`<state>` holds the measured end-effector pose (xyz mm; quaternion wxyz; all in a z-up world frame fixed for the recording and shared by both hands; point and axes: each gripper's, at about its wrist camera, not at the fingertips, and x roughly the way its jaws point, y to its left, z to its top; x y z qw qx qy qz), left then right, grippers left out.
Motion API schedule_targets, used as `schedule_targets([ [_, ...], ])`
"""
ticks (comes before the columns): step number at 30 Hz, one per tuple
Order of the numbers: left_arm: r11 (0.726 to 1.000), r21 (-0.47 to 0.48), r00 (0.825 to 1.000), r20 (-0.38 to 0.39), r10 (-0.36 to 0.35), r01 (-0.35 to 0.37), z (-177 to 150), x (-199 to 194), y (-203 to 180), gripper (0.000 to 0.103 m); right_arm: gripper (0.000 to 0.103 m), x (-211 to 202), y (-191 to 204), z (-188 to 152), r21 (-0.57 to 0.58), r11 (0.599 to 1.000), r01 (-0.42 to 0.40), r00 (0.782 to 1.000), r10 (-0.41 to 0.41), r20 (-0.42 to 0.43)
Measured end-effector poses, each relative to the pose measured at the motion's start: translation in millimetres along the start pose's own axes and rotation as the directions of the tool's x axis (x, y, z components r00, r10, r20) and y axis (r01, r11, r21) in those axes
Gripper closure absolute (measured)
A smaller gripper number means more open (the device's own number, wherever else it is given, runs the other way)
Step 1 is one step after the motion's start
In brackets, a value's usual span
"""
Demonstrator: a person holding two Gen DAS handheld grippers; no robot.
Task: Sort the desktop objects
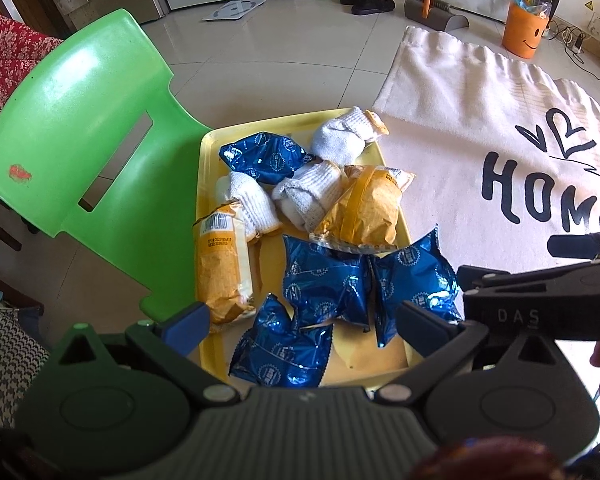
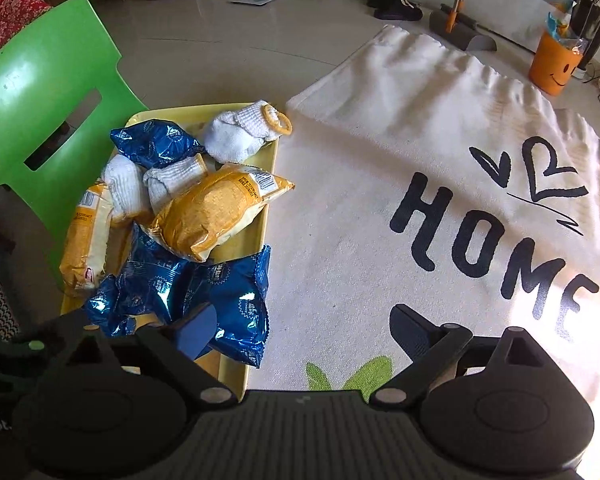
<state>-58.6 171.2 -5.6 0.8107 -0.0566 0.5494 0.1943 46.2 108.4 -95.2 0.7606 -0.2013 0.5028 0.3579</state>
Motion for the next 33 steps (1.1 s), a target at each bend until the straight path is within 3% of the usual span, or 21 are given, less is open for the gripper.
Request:
schedule_targets([
  [33, 0.999, -0.040, 1.000, -0.009, -0.019, 0.019, 1, 3, 7, 0.000, 0.009, 12, 9, 6, -0.018, 1.000, -0.005, 1.000, 0.005, -0.011],
])
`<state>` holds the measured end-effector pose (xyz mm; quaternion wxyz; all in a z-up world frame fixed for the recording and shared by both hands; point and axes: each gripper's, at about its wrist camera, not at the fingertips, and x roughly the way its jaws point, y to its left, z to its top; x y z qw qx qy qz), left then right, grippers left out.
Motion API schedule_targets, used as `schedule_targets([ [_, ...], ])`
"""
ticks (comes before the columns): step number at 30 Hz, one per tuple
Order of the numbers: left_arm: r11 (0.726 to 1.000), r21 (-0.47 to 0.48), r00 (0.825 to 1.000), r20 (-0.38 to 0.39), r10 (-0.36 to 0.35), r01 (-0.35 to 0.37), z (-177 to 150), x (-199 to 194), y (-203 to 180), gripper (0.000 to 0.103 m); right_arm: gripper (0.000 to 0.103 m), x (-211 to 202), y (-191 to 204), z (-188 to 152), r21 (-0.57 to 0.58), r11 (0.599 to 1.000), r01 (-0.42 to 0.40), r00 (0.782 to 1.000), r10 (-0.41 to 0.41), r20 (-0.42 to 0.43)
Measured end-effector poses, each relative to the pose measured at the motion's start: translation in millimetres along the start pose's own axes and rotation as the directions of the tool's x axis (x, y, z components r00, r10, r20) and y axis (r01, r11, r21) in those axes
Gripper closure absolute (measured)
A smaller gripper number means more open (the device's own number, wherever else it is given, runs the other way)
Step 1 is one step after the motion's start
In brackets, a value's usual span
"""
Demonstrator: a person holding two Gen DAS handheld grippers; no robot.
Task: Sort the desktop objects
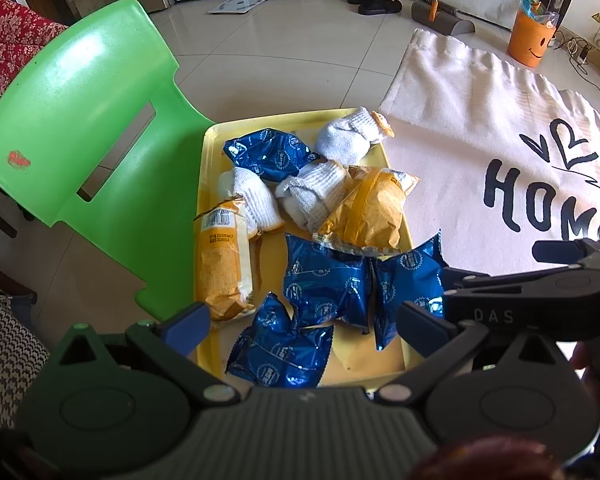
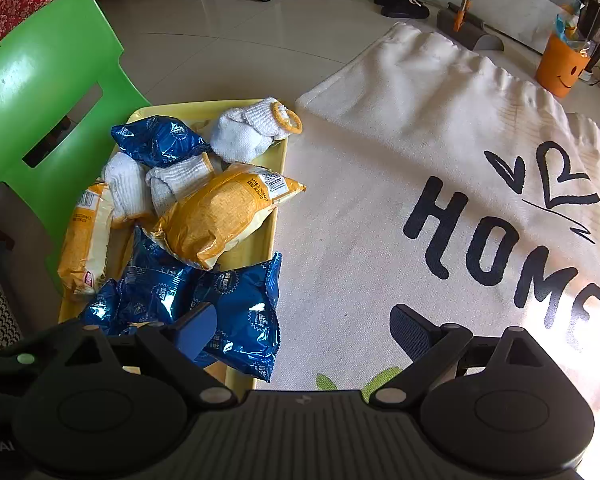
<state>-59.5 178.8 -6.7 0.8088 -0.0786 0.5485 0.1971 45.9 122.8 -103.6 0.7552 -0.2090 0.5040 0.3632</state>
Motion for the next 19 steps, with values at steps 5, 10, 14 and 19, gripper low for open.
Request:
schedule_targets([
  [5, 1.000, -0.004, 1.000, -0.002, 0.003, -0.003, 0.2, 0.0, 0.5, 0.000, 0.009, 0.1, 0.4, -0.2, -0.003, 1.000, 0.000, 1.000, 0.000, 0.000],
  [10, 1.000, -0.001, 1.000, -0.002, 0.003, -0.003, 0.2, 0.2, 0.7, 0.000, 0.009, 0.2, 0.4, -0.3, -0.003, 1.000, 0.002, 1.000, -0.002, 0.000],
  [14, 1.000, 0.000, 1.000, -0.002, 0.004, -0.004, 0.1, 0.3, 0.6, 0.000, 0.009, 0.5, 0.1, -0.5, -0.004, 1.000, 0.002, 1.000, -0.002, 0.000],
  [19, 1.000, 0.001, 1.000, -0.002, 0.006, -0.006, 0.0, 0.6, 0.4, 0.000, 0.009, 0.7, -0.3, -0.7, -0.004, 1.000, 0.003, 1.000, -0.003, 0.000],
])
